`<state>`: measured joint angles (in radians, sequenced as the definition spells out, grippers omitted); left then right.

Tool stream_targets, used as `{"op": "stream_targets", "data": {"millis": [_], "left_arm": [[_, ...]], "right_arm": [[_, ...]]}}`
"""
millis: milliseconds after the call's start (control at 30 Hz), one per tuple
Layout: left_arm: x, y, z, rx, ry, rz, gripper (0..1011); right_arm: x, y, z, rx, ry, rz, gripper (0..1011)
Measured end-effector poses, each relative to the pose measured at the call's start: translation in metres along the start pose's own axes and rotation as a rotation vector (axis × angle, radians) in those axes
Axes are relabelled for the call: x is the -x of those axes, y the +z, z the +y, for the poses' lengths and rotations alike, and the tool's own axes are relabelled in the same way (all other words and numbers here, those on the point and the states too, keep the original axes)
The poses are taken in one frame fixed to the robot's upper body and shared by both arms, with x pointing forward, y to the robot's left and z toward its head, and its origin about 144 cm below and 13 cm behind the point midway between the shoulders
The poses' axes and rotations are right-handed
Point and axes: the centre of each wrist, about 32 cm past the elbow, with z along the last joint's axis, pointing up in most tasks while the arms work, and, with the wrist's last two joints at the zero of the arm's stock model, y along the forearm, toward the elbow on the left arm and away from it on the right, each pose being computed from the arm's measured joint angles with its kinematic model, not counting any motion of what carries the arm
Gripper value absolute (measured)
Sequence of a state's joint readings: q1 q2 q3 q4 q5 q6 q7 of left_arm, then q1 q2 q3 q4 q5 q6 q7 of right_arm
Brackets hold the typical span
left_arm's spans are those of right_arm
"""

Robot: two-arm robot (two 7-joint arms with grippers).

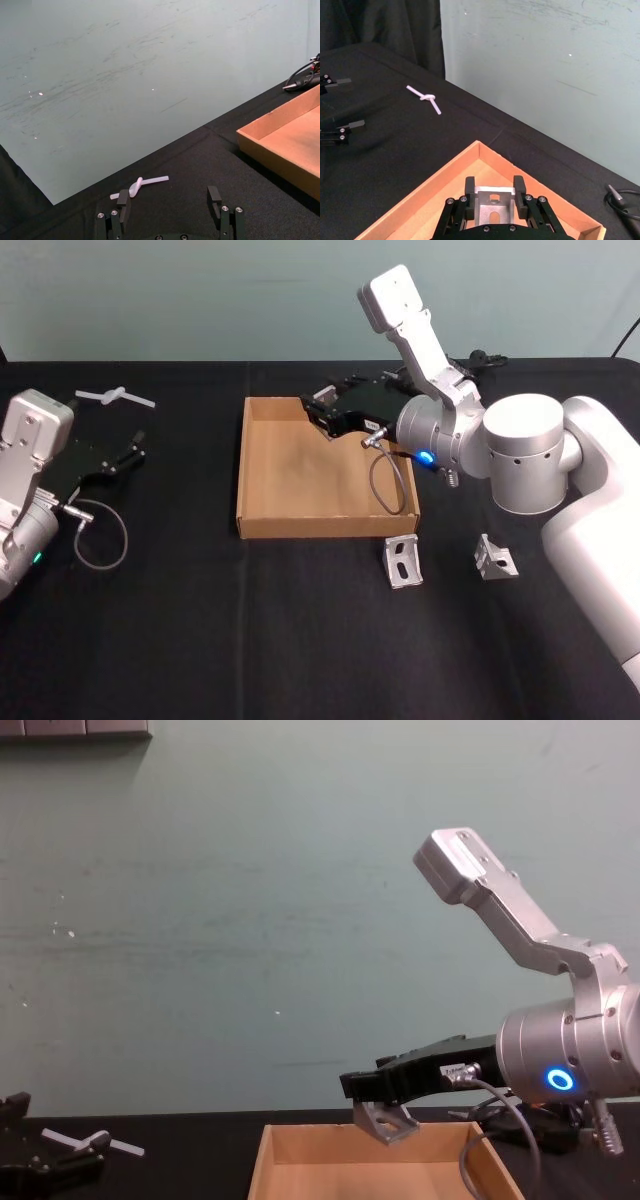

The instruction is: Use one hand to pick up the angle iron from the table and place it into the box.

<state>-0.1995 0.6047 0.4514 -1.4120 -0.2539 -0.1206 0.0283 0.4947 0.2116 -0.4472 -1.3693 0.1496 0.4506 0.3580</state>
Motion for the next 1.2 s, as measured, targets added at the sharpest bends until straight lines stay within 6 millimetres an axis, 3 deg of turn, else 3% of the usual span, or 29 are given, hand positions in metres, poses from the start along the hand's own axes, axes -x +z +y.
{"op": "stream_targets", "data": {"millis": [800, 1200], "left_arm": [[0.0, 0.0, 0.0, 0.0, 0.0, 0.0, 1005], [0.0, 0.0, 0.0, 0.0, 0.0, 0.0, 1005]], "right_arm": [[0.0, -0.005, 0.006, 0.025, 0.013, -0.001, 450], [-0.011, -0.006, 0.02, 0.063, -0.028, 0.016, 449]]}}
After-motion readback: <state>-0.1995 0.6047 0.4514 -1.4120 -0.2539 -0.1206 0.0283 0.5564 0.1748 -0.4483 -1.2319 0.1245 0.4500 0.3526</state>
